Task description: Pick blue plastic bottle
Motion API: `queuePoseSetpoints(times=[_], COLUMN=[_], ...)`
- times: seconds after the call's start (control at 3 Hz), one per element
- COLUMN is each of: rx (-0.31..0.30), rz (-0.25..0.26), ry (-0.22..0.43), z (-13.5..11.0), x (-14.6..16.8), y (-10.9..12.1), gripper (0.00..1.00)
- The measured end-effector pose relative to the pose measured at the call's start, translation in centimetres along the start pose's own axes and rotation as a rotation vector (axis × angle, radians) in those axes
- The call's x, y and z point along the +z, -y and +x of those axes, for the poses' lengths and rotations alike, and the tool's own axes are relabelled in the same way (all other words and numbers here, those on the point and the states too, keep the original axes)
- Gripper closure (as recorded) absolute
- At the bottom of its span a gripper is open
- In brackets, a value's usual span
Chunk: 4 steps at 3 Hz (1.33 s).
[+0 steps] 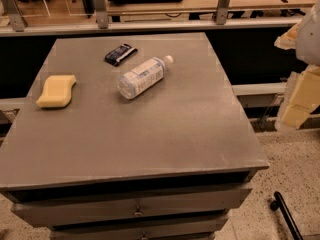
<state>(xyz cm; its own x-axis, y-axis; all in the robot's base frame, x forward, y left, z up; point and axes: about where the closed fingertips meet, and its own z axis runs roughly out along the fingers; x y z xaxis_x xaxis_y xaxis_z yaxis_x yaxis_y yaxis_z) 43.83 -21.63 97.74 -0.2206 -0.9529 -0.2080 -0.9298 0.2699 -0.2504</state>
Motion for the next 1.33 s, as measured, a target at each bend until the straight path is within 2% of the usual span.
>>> queuePoseSetpoints(times=[0.33, 0.67, 1.33], rx=[-0.002, -0.106, -0.499], rz=[0.003, 0.028, 0.035], ry=[0.001, 0.000, -0.058], z=[-0.1, -2.1, -9.8], x=[0.0, 0.8, 5.8], y=[0.1, 2.1, 7.4], gripper=[0.00, 0.00, 0.00])
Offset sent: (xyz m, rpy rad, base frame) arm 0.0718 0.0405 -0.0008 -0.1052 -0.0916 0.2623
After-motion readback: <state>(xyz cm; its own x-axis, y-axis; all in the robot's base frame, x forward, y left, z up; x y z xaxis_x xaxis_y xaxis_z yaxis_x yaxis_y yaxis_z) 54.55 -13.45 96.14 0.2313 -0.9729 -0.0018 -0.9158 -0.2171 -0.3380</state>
